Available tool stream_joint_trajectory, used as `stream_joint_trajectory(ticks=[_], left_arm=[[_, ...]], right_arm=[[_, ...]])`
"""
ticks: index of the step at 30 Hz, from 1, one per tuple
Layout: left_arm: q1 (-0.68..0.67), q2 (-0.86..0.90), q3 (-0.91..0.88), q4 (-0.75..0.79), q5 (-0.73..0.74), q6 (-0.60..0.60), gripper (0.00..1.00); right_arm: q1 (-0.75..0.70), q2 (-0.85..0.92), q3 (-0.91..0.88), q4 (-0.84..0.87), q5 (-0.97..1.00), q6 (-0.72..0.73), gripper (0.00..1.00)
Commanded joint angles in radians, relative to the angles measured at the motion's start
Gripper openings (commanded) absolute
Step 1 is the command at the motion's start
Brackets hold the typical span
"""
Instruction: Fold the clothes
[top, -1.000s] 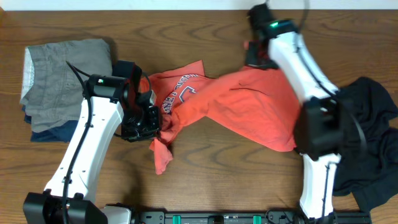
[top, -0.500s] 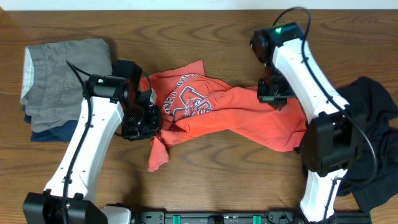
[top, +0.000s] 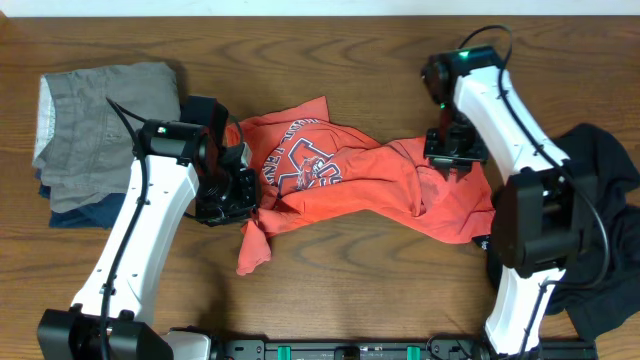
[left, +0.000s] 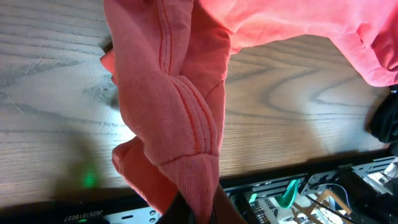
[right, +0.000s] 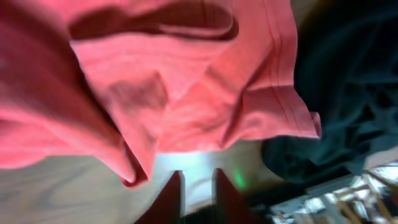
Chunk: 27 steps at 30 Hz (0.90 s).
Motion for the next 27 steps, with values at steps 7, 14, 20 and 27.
stream_joint_trajectory(ticks=[7, 14, 20, 27], left_arm=[[-0.003, -0.016, -0.003, 0.0, -0.005, 0.014, 0.06], [-0.003, -0.016, -0.003, 0.0, -0.005, 0.014, 0.06], [-0.003, -0.016, -0.003, 0.001, -0.005, 0.014, 0.06], [-0.003, -0.016, -0.003, 0.0, -0.005, 0.014, 0.06]], right_arm=[[0.035, -0.014, -0.084, 0.096, -0.092, 0.018, 0.54], [0.045, -0.014, -0.234, 0.316, -0.092, 0.118, 0.49], [0.059, -0.014, -0.294, 0.44, -0.126, 0.119, 0.44], [0.046, -0.014, -0.293, 0.436, -0.085, 0.12, 0.25]])
